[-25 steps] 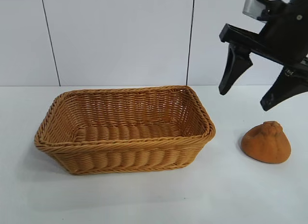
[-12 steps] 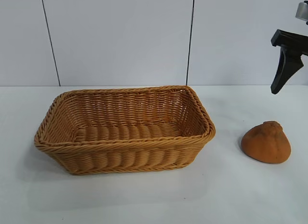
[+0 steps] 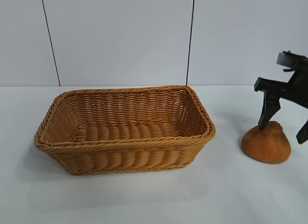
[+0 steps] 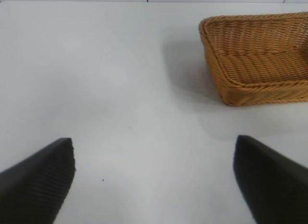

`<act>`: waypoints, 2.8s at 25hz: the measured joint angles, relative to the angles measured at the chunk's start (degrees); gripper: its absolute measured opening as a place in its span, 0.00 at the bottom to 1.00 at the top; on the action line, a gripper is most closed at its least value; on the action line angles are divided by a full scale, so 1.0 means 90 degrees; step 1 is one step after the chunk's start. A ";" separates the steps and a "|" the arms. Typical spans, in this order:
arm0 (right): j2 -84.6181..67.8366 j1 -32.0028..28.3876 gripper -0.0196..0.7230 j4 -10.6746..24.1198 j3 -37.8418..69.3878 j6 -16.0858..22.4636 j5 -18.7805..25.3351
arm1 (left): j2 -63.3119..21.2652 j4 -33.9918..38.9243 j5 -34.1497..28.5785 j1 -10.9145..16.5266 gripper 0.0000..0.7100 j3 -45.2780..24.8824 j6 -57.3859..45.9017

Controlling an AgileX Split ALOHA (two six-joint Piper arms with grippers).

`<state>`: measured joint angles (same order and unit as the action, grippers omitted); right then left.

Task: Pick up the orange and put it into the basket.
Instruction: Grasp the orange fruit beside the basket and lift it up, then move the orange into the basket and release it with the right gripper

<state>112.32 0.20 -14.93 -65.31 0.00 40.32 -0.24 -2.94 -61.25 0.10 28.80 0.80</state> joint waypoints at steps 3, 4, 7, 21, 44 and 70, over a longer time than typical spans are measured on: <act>0.0149 0.0000 0.61 -0.0014 0.0000 0.0000 -0.0067 | 0.0000 -0.0006 0.0000 0.0000 0.90 0.0000 0.0000; 0.0149 0.0000 0.52 -0.0021 0.0000 0.0000 -0.0092 | 0.0000 -0.0006 0.0000 0.0000 0.90 0.0000 0.0000; 0.0131 0.0000 0.11 -0.0041 0.0000 0.0000 -0.0148 | 0.0000 -0.0006 0.0000 0.0000 0.90 0.0000 0.0000; -0.1674 0.0171 0.07 -0.0055 -0.0517 0.0000 0.0293 | 0.0000 -0.0006 0.0000 0.0000 0.90 0.0000 0.0000; 0.0083 0.4063 0.07 -0.0373 -0.1511 0.0444 -0.2151 | 0.0000 -0.0006 0.0000 0.0000 0.90 0.0000 0.0006; 0.0604 0.3757 0.96 0.1095 -0.4376 0.0624 0.2851 | 0.0000 -0.0006 0.0000 0.0000 0.90 0.0000 0.0022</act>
<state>117.76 34.01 -5.08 -104.69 5.62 65.97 -0.24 -2.99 -61.25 0.10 28.80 1.00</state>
